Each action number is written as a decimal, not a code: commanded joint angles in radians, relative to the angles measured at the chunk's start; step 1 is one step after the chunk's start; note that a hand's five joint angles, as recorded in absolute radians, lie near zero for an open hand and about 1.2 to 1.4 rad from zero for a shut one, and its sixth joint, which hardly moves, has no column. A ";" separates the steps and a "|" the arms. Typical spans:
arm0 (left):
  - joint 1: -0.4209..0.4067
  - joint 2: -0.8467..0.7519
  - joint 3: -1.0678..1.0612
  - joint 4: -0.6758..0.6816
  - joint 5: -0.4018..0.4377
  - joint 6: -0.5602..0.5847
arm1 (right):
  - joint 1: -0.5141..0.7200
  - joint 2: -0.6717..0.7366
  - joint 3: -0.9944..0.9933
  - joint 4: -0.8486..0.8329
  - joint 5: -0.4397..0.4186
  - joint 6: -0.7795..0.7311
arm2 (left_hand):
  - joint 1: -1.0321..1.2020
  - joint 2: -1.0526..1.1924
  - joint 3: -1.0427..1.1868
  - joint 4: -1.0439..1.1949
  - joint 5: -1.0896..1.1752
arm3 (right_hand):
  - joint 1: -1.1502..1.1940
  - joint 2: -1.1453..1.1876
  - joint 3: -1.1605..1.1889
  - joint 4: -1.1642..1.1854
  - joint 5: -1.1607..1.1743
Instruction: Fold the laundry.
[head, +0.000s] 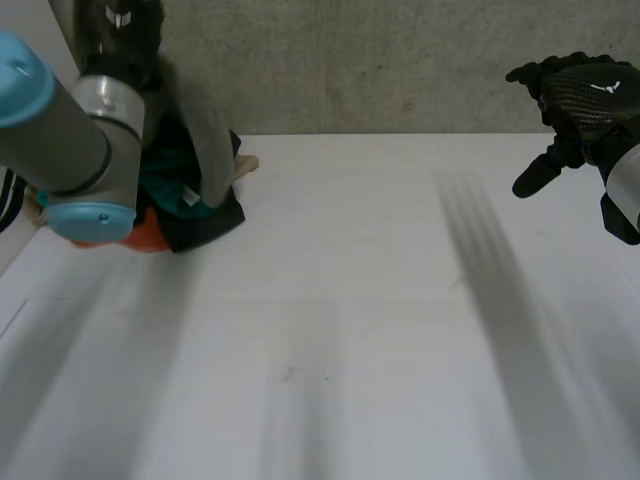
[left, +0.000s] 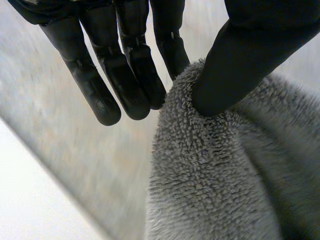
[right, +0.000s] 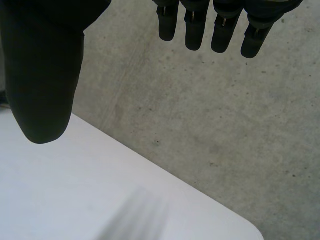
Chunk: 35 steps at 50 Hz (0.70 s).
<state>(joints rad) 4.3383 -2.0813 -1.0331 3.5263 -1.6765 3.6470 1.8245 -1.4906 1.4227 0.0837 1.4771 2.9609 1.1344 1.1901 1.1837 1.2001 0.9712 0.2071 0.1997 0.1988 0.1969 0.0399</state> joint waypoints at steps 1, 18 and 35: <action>-0.176 0.245 -0.243 -0.046 0.080 -0.249 | -0.001 -0.004 -0.011 0.001 0.000 0.003 | 0.262 0.206 0.213 0.196 0.250 | -0.033 -0.025 -0.024 -0.022 -0.040; -0.402 0.142 -0.430 -0.247 0.054 -0.147 | 0.012 0.078 -0.019 0.011 -0.003 -0.057 | -0.938 -0.994 -0.988 -1.004 -0.950 | -0.033 -0.025 -0.024 -0.022 -0.040; -0.025 0.327 -0.579 -0.165 0.102 -0.137 | 0.125 0.121 0.008 0.263 -0.153 -0.207 | -0.900 -0.956 -0.950 -0.966 -0.912 | -0.033 -0.025 -0.024 -0.022 -0.040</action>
<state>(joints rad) 4.1672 -1.7499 -1.5593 3.3243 -1.6857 3.5043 1.8639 -1.3942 1.4107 0.2188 1.3568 2.7530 0.2081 0.2100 0.2156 0.2042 0.0400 0.2071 0.1997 0.1988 0.1968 0.0399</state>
